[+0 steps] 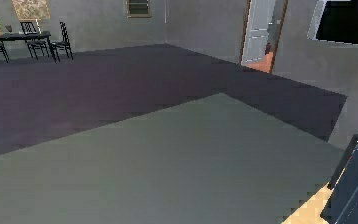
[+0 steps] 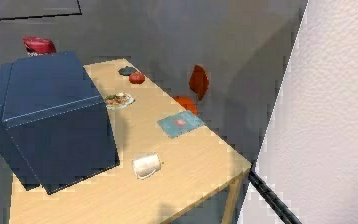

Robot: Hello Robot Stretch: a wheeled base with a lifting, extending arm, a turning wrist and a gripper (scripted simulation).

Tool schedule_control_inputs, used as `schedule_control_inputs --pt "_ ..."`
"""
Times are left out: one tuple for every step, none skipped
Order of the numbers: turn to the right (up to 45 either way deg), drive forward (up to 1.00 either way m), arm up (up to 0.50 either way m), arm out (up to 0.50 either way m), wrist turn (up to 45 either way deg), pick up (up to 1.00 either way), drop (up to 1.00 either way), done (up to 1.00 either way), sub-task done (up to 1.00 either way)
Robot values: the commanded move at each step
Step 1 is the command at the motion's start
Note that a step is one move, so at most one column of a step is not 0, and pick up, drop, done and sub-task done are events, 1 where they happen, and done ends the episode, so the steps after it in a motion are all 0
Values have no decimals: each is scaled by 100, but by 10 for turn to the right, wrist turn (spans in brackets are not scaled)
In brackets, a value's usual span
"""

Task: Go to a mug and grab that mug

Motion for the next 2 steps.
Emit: schedule_control_inputs --pt "0 0 38 0 0 0 0 0 0" --pt "0 0 0 24 0 0 0 0 0"
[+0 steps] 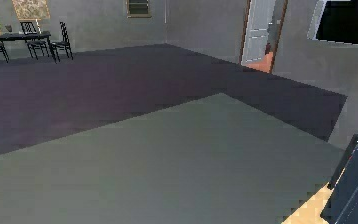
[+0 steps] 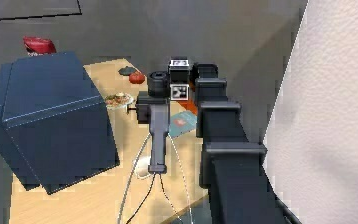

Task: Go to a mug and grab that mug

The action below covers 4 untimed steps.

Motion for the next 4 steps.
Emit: schedule_control_inputs --pt "0 0 0 0 450 0 0 0 0" --pt "0 0 0 0 450 0 0 0 0" --pt "0 0 0 0 450 0 0 0 0" --pt "0 0 0 0 60 0 0 0 0"
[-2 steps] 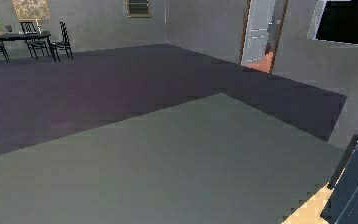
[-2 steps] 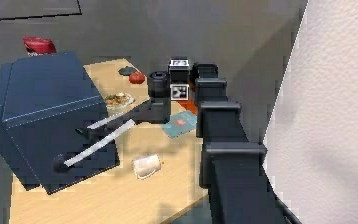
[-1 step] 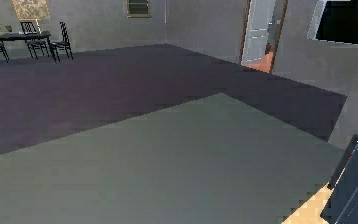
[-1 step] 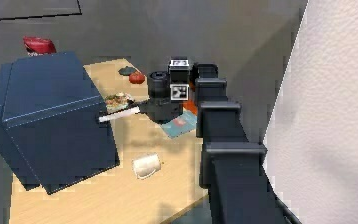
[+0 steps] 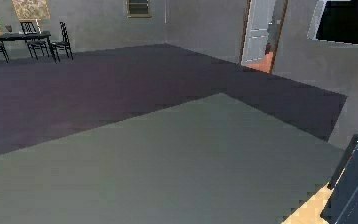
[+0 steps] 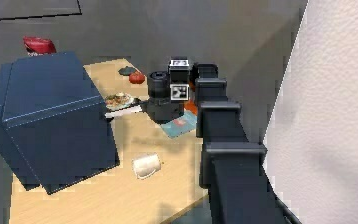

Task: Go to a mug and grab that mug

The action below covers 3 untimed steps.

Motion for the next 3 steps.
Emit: schedule_control_inputs --pt "0 0 -30 0 0 0 0 0 0" --pt "0 0 0 0 0 100 0 0 0" --pt "0 0 10 0 0 0 0 0 0"
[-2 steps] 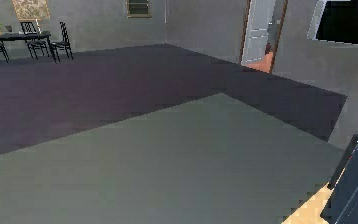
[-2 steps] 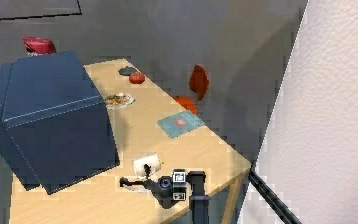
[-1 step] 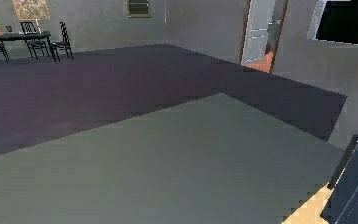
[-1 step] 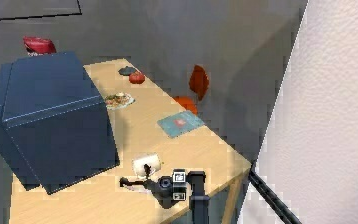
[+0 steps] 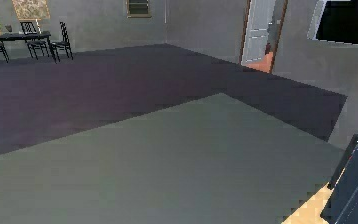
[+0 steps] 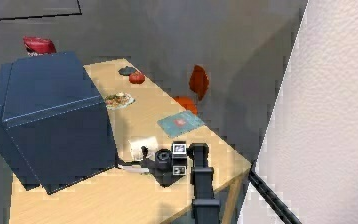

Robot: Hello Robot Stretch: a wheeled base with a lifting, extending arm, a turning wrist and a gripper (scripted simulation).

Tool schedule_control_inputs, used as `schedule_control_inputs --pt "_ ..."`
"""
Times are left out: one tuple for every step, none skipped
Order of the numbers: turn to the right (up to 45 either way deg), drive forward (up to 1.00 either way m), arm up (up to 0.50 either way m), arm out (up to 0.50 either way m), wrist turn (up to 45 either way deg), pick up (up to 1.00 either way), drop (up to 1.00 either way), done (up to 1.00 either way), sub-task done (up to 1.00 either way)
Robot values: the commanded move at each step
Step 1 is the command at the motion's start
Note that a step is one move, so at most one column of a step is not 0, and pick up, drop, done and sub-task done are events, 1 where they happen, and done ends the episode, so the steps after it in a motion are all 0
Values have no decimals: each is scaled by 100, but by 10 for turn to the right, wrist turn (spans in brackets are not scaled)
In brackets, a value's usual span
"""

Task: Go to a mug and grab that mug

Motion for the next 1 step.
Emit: schedule_control_inputs --pt "0 0 0 0 0 0 0 100 0"
